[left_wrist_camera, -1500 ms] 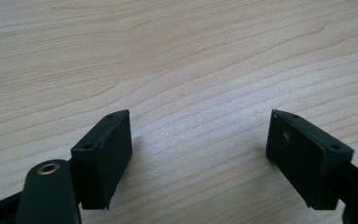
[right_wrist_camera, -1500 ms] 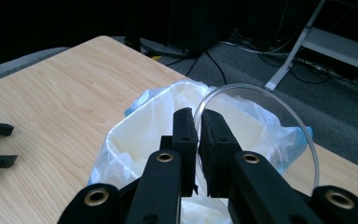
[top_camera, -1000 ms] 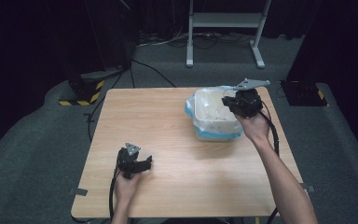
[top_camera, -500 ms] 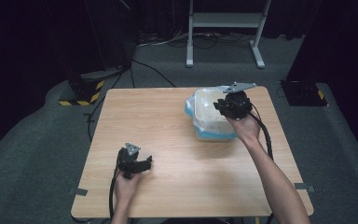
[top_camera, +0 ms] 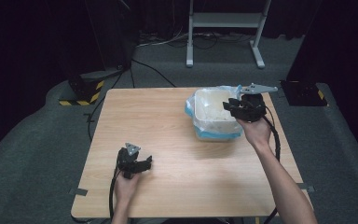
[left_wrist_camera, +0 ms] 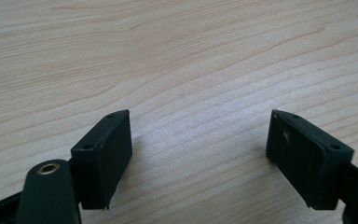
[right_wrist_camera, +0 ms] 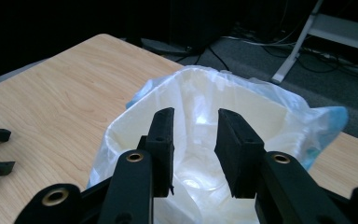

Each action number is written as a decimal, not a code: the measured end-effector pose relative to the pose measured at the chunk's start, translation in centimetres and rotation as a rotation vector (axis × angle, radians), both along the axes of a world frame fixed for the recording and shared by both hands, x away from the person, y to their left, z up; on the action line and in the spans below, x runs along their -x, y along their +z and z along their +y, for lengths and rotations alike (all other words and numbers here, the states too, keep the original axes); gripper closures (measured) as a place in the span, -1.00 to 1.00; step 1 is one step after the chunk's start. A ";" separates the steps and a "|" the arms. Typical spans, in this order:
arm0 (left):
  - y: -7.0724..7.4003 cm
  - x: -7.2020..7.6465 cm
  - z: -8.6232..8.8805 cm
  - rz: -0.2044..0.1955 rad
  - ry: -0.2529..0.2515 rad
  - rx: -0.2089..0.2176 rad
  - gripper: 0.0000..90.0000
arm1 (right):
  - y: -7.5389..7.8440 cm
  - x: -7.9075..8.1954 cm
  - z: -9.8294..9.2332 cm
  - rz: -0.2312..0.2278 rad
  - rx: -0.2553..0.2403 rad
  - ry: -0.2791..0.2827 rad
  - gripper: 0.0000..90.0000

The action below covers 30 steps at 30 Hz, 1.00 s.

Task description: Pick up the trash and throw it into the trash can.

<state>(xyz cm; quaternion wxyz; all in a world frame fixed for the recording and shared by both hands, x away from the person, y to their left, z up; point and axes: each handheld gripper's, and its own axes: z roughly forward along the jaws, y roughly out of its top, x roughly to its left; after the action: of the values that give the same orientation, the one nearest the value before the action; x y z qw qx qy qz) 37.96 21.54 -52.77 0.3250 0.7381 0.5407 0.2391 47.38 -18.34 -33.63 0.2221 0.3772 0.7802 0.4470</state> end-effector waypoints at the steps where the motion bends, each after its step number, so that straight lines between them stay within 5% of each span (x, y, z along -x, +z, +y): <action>1: 0.0 0.0 0.0 0.000 -0.001 -0.001 -0.51 | 0.0 0.2 -0.3 -0.003 -0.005 -0.005 0.48; 12: 0.0 0.0 0.0 0.000 0.000 -0.001 -0.51 | 0.1 1.6 -3.3 -0.015 -0.078 -0.051 0.41; 30: 0.0 0.0 0.0 0.000 0.000 0.000 -0.51 | -0.8 3.5 -6.3 -0.017 -0.126 -0.100 0.38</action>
<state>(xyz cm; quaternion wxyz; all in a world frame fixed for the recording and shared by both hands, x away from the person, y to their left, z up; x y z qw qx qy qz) 37.96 21.53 -52.77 0.3252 0.7380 0.5408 0.2391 43.92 -24.64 -34.43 0.2267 0.4252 0.7287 0.4867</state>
